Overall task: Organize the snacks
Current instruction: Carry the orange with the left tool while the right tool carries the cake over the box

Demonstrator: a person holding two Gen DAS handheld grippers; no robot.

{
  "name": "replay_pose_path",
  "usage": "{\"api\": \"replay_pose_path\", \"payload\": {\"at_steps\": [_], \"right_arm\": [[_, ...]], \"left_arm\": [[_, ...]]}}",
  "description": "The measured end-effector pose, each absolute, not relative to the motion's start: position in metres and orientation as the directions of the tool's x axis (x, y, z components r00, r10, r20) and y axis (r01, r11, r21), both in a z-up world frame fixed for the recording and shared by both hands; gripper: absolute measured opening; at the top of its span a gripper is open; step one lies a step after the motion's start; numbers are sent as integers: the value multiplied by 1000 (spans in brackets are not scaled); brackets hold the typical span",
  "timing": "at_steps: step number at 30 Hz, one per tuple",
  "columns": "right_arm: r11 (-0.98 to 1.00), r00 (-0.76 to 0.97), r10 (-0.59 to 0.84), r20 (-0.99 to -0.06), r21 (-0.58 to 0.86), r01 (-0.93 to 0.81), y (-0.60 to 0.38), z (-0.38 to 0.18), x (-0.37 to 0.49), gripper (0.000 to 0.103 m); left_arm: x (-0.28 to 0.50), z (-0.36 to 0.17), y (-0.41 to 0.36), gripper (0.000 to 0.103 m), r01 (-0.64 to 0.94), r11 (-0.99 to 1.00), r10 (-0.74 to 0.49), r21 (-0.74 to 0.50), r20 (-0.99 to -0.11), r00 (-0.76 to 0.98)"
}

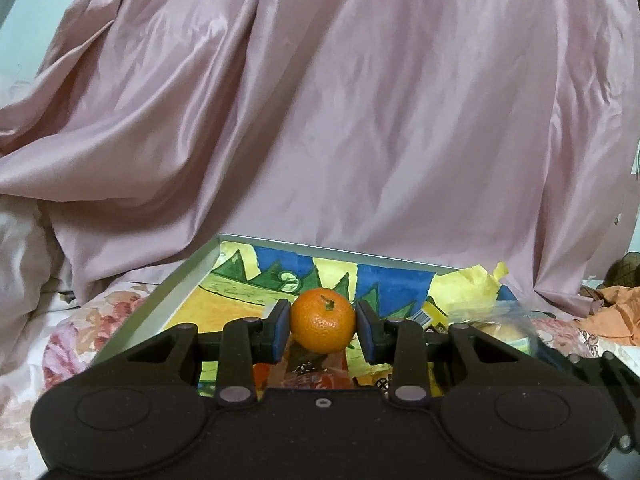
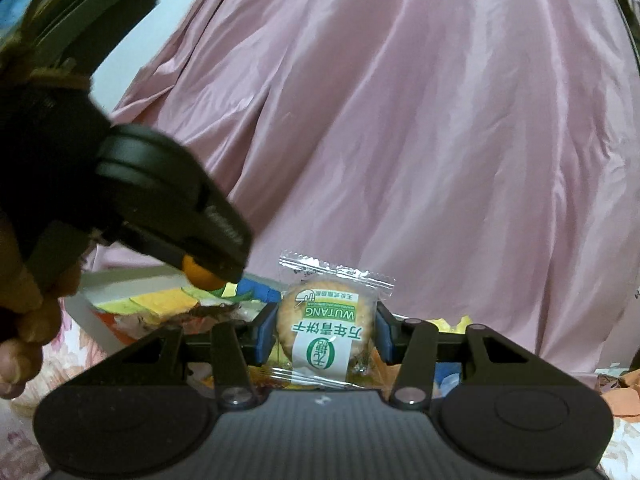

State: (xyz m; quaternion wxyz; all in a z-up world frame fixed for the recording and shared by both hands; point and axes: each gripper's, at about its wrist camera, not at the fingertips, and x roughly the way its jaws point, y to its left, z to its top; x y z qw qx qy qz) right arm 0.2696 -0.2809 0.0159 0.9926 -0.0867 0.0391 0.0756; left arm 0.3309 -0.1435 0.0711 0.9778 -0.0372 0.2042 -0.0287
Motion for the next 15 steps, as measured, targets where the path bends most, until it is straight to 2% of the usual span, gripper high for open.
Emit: {"api": "replay_pose_path", "payload": {"at_steps": [4,15], "right_arm": [[970,989,116,-93,-203,-133,-277,12,276,53],[976,984,111,-141,-169,-135,-287,9,286,53]], "left_arm": [[337,63,-148,37,44,995,-75,-85,-402,913],[348,51,-160,37,55,996,-82,-77,-419,904]]}}
